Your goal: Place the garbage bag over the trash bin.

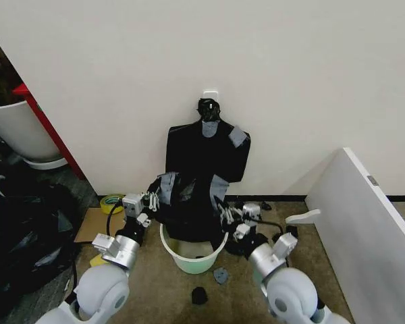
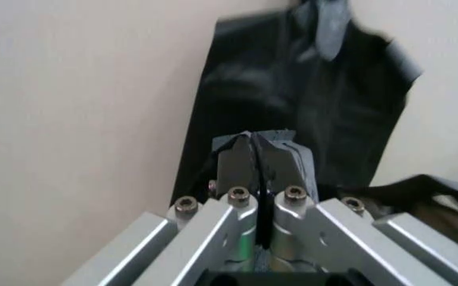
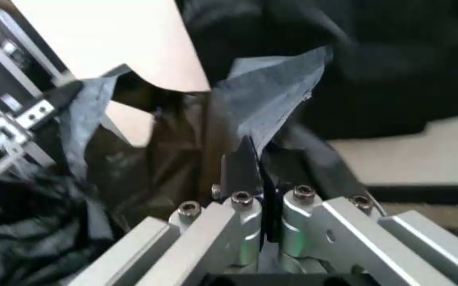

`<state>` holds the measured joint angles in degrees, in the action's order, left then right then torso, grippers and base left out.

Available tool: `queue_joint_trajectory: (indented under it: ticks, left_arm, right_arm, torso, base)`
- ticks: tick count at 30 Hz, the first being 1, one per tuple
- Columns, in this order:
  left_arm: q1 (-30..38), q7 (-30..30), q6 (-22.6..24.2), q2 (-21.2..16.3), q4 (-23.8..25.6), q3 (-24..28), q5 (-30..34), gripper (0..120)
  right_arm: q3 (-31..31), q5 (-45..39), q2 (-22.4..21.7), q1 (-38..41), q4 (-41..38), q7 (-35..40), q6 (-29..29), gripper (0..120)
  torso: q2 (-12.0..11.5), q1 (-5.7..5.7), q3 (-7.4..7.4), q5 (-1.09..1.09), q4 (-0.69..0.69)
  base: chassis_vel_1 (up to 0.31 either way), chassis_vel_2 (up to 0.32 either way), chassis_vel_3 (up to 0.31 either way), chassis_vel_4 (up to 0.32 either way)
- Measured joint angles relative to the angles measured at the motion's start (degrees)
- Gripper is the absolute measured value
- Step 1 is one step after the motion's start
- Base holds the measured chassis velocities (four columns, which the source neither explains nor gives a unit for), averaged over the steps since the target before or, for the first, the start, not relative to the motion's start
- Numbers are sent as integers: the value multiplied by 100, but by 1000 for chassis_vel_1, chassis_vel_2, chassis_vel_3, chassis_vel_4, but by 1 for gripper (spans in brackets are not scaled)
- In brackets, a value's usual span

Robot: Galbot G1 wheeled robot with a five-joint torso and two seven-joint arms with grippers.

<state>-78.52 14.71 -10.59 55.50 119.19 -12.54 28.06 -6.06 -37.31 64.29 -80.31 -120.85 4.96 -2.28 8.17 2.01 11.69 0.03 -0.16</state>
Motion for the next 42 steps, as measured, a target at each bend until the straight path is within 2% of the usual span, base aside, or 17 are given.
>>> queue_joint_trajectory:
  ticks: [10,17,21,27,35,42]
  left_arm:
    - [-131,40,-83,325,-421,192,-296,0]
    - [-263,-57,-20,208,-334,540,-365,0]
    - [-499,-84,-57,97,-330,479,-461,0]
    - [-672,111,-96,121,-452,322,-521,0]
    - [-1143,292,47,99,-453,107,-554,0]
    - [-1581,317,75,-108,-395,45,-436,0]
  right_arm:
    - [-6,432,205,-308,248,227,64,0]
    - [-4,612,231,-523,110,591,-380,0]
    - [-56,745,182,-774,24,632,-387,0]
    - [-98,853,265,-769,132,844,-378,0]
    - [-13,1161,438,-797,405,1064,-769,0]
    - [58,1264,467,-916,405,1105,-1001,0]
  torso:
    - [0,0,0,1,1]
    - [0,0,0,1,0]
    - [0,0,0,1,0]
    - [0,0,0,0,1]
    - [0,0,0,1,1]
    - [0,0,0,0,1]
  base:
    - [0,0,0,0]
    - [0,0,0,0]
    - [0,0,0,0]
    - [0,0,0,0]
    - [0,0,0,0]
    - [0,0,0,0]
